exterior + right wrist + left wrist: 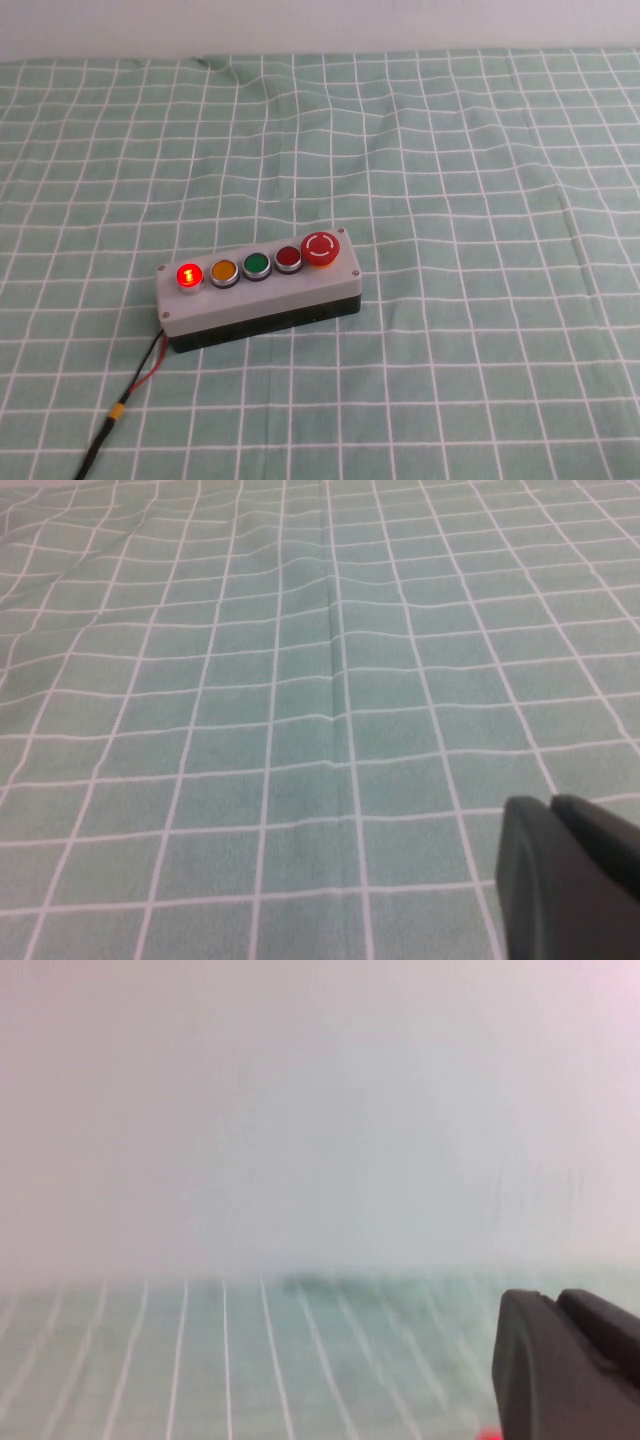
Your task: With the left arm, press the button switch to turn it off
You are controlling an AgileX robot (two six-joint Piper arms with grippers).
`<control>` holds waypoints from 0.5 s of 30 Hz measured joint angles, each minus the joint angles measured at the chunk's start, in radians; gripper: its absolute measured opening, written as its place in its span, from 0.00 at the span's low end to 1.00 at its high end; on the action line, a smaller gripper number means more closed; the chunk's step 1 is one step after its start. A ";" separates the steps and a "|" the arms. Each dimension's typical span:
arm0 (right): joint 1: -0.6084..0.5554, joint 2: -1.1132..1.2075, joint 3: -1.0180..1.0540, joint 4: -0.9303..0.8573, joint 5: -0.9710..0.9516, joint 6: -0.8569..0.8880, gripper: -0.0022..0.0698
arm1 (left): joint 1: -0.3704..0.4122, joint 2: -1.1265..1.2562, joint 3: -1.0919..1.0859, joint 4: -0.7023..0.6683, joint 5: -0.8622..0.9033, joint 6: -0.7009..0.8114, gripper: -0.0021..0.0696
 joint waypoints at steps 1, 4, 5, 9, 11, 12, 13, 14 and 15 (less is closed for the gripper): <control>0.000 0.000 0.000 0.000 0.000 0.000 0.01 | 0.000 0.000 0.000 -0.001 -0.047 -0.001 0.02; 0.000 0.000 0.000 0.000 0.000 0.000 0.01 | 0.000 0.000 0.000 -0.001 -0.129 0.000 0.02; 0.000 0.000 0.000 0.000 0.000 0.000 0.01 | 0.000 0.000 0.000 -0.001 -0.141 0.000 0.02; 0.000 0.000 0.000 0.000 0.000 0.000 0.01 | 0.000 0.000 0.000 -0.001 -0.167 0.000 0.02; 0.000 0.000 0.000 0.000 0.000 0.000 0.01 | 0.000 0.000 0.000 -0.008 -0.215 -0.011 0.02; 0.000 0.000 0.000 0.000 0.000 0.000 0.01 | 0.000 0.000 0.000 -0.013 -0.240 -0.023 0.02; 0.000 0.000 0.000 0.000 0.000 0.000 0.01 | 0.000 0.000 0.000 -0.020 -0.275 -0.041 0.02; 0.000 0.000 0.000 0.000 0.000 0.000 0.01 | 0.000 0.000 0.000 -0.025 -0.317 -0.063 0.02; 0.000 0.000 0.000 0.000 0.000 0.000 0.01 | 0.000 0.000 0.000 -0.031 -0.366 -0.077 0.02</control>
